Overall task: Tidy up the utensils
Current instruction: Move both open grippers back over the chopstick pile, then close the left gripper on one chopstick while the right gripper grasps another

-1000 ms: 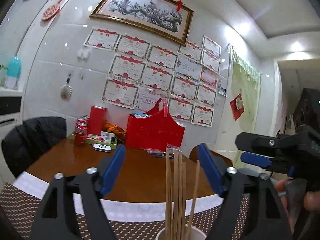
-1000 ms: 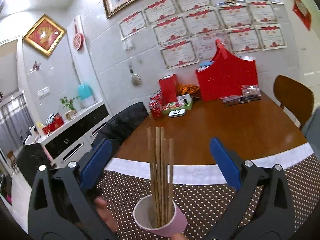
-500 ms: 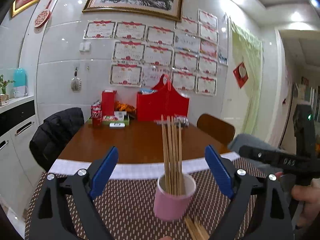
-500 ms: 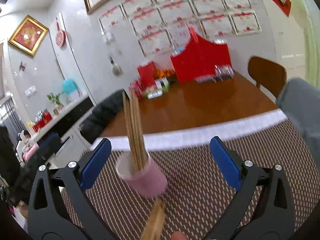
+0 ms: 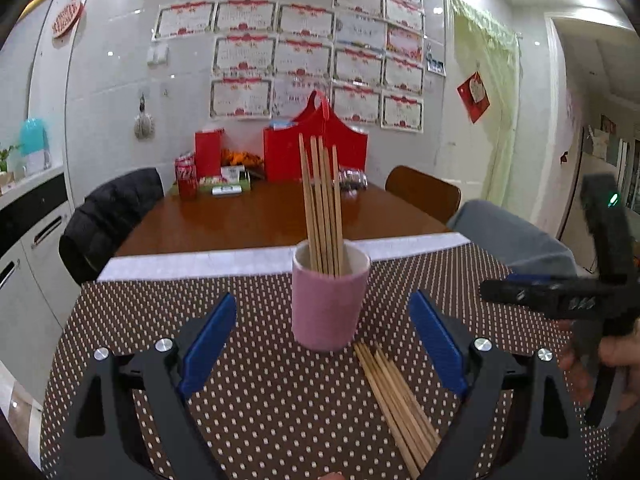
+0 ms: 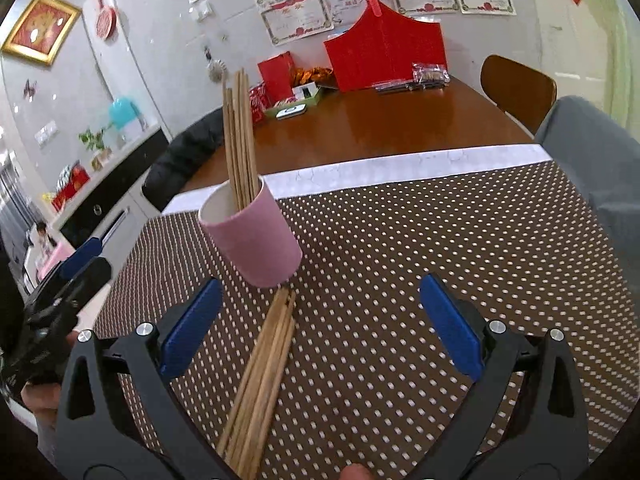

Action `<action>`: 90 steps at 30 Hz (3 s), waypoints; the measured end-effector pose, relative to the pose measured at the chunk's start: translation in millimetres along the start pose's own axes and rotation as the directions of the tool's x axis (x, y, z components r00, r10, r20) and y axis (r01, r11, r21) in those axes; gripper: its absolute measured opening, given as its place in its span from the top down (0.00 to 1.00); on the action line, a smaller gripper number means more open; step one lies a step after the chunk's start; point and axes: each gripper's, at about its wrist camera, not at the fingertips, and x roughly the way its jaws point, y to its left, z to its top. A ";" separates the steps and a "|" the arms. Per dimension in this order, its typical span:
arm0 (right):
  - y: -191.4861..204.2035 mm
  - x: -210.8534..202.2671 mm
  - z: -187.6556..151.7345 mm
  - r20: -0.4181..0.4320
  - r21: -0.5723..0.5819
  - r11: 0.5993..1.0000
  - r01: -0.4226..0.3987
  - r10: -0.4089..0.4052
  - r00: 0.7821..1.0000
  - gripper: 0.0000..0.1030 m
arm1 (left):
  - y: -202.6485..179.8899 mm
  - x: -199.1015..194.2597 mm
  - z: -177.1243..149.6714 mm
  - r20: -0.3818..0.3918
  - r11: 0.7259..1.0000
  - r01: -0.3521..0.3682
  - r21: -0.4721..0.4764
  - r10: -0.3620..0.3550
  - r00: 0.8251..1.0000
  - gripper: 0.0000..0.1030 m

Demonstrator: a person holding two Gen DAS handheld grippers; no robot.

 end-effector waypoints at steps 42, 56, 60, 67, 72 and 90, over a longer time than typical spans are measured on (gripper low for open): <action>8.1 62.8 -63.4 -0.268 -0.144 0.987 0.075 -0.112 0.957 0.06 | -40.2 77.6 -95.0 -0.486 0.992 -0.021 0.125 0.080 0.870 0.15; 27.8 59.0 -96.4 -0.280 -0.221 0.970 0.103 -0.164 0.946 0.06 | -30.5 77.8 -91.6 -0.499 0.993 -0.011 0.117 0.068 0.864 0.15; 38.0 62.6 -95.8 -0.273 -0.253 0.959 0.128 -0.198 0.942 0.06 | -26.2 77.6 -91.1 -0.501 0.994 -0.020 0.111 0.073 0.862 0.15; 35.1 66.2 -97.7 -0.281 -0.318 0.936 0.148 -0.243 0.928 0.08 | -27.3 78.0 -91.8 -0.506 0.992 -0.013 0.126 0.075 0.859 0.15; 27.8 66.9 -93.7 -0.287 -0.291 0.947 0.135 -0.221 0.932 0.18 | -26.5 78.9 -91.6 -0.506 0.993 -0.012 0.121 0.072 0.860 0.15; 28.9 75.4 -74.5 -0.285 -0.269 0.958 0.097 -0.175 0.942 0.90 | -53.1 113.0 -63.0 -0.570 0.979 0.142 0.147 -0.033 0.821 0.90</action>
